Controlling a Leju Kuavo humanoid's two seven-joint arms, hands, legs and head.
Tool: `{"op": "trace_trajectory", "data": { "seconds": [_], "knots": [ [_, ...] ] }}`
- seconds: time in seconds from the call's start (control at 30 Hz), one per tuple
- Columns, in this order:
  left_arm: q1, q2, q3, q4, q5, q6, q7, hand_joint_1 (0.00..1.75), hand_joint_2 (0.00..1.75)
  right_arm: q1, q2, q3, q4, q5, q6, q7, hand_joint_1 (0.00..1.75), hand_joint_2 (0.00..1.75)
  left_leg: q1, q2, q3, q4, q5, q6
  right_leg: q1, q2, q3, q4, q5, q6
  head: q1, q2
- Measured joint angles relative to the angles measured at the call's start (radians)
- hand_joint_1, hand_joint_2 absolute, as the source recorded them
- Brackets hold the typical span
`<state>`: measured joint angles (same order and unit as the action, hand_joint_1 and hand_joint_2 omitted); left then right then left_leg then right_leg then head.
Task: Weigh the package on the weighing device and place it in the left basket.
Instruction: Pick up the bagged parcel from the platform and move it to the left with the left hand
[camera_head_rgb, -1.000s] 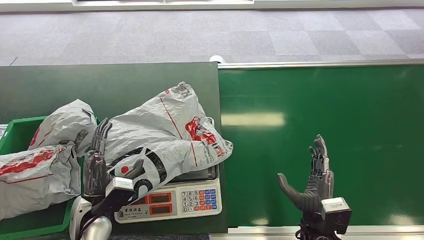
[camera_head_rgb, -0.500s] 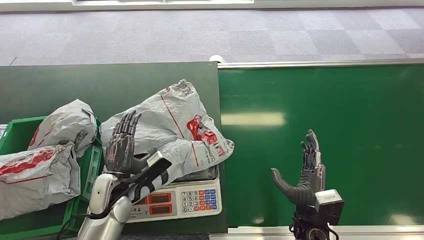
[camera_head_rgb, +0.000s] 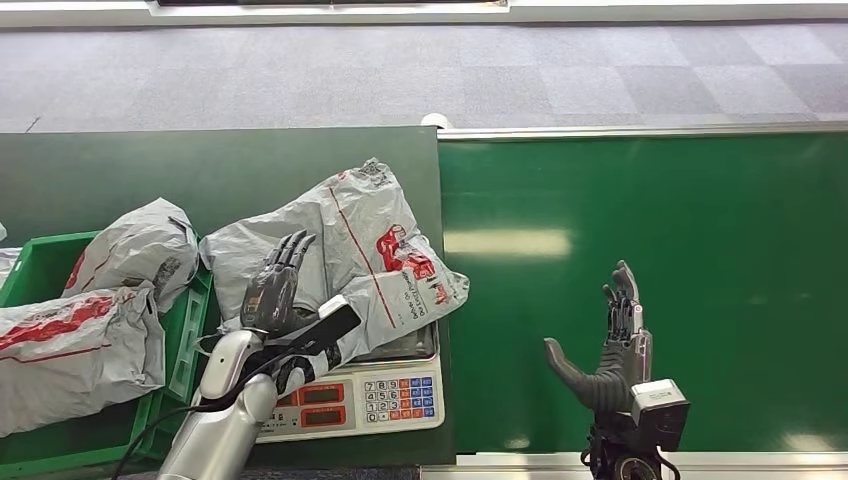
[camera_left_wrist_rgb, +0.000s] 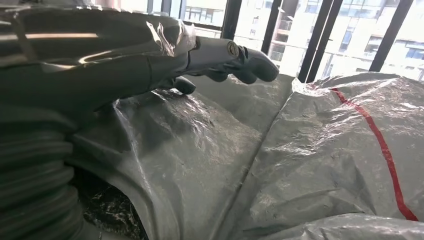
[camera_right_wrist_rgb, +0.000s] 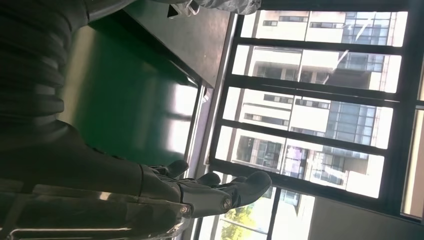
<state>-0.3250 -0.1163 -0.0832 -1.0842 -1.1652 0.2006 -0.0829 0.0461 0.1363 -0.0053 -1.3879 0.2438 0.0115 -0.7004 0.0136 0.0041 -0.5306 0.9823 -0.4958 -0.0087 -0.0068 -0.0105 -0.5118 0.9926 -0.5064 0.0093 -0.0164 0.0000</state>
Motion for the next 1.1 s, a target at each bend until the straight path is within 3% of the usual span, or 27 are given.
{"op": "trace_trajectory", "data": {
  "seconds": [0.03,0.07,0.4,0.53,0.6,0.73,0.87,0.93,1.1],
  "knots": [
    [-0.004,0.002,0.0,0.011,0.007,-0.003,-0.002,1.38,1.75,0.0,-0.001,0.0,0.001,-0.001,0.0,0.0,0.0,1.75,0.0,0.0,0.001,0.0,0.0,0.0,0.0,0.0,0.001,0.0,0.0,0.0,0.0,0.0],
    [-0.008,0.005,0.0,0.021,0.015,-0.006,-0.005,1.43,1.75,0.0,-0.001,0.0,0.003,-0.002,-0.001,0.0,0.0,1.75,0.0,0.0,0.002,0.0,0.0,0.0,0.0,0.0,0.002,0.0,0.0,0.0,0.0,0.0],
    [-0.021,0.015,0.001,0.063,0.14,-0.006,-0.096,1.67,1.75,0.0,-0.006,0.001,0.015,-0.001,-0.017,0.0,0.0,1.75,0.0,0.0,0.005,0.0,0.001,0.0,0.0,0.0,0.005,0.0,0.0,0.0,0.0,0.0],
    [0.002,0.011,0.002,0.022,0.284,0.045,-0.236,1.69,1.75,0.005,-0.006,0.0,0.015,0.006,-0.022,0.0,0.0,1.75,0.0,0.0,0.003,0.0,0.001,0.0,0.0,0.0,0.002,0.0,0.0,0.0,0.0,0.0],
    [0.033,0.001,0.001,-0.041,0.388,0.088,-0.343,1.7,1.75,0.009,-0.005,-0.001,0.015,0.011,-0.023,0.0,0.0,1.75,0.0,0.001,0.0,0.0,0.001,0.0,0.0,0.001,-0.001,0.0,0.001,0.0,0.0,0.0],
    [0.087,-0.018,-0.004,-0.155,0.481,0.16,-0.448,1.66,1.75,0.013,-0.004,-0.001,0.015,0.016,-0.025,0.0,0.0,1.75,0.0,0.001,-0.004,0.0,0.001,0.0,0.0,0.001,-0.005,0.0,0.001,0.0,0.0,0.0],
    [0.188,-0.022,-0.051,-0.406,0.571,0.427,-0.6,1.71,1.75,0.014,-0.002,-0.001,0.017,0.013,-0.041,0.0,0.0,1.75,0.0,0.002,-0.008,0.0,0.001,0.0,0.0,0.003,-0.01,0.001,0.001,0.0,0.0,0.0],
    [0.239,-0.028,-0.084,-0.56,0.527,0.477,-0.612,1.72,1.75,0.011,-0.001,0.001,0.02,0.008,-0.05,0.0,0.0,1.75,0.0,0.002,-0.01,0.0,0.001,0.0,0.0,0.002,-0.011,0.001,0.0,0.0,0.0,0.0],
    [0.311,-0.045,-0.117,-0.831,0.486,0.482,-0.612,1.72,1.75,0.007,-0.001,0.007,0.028,-0.002,-0.061,0.0,0.0,1.75,0.0,0.002,-0.01,0.0,0.0,0.0,0.0,0.002,-0.012,0.0,0.0,0.0,0.0,0.0]
  ]
}}
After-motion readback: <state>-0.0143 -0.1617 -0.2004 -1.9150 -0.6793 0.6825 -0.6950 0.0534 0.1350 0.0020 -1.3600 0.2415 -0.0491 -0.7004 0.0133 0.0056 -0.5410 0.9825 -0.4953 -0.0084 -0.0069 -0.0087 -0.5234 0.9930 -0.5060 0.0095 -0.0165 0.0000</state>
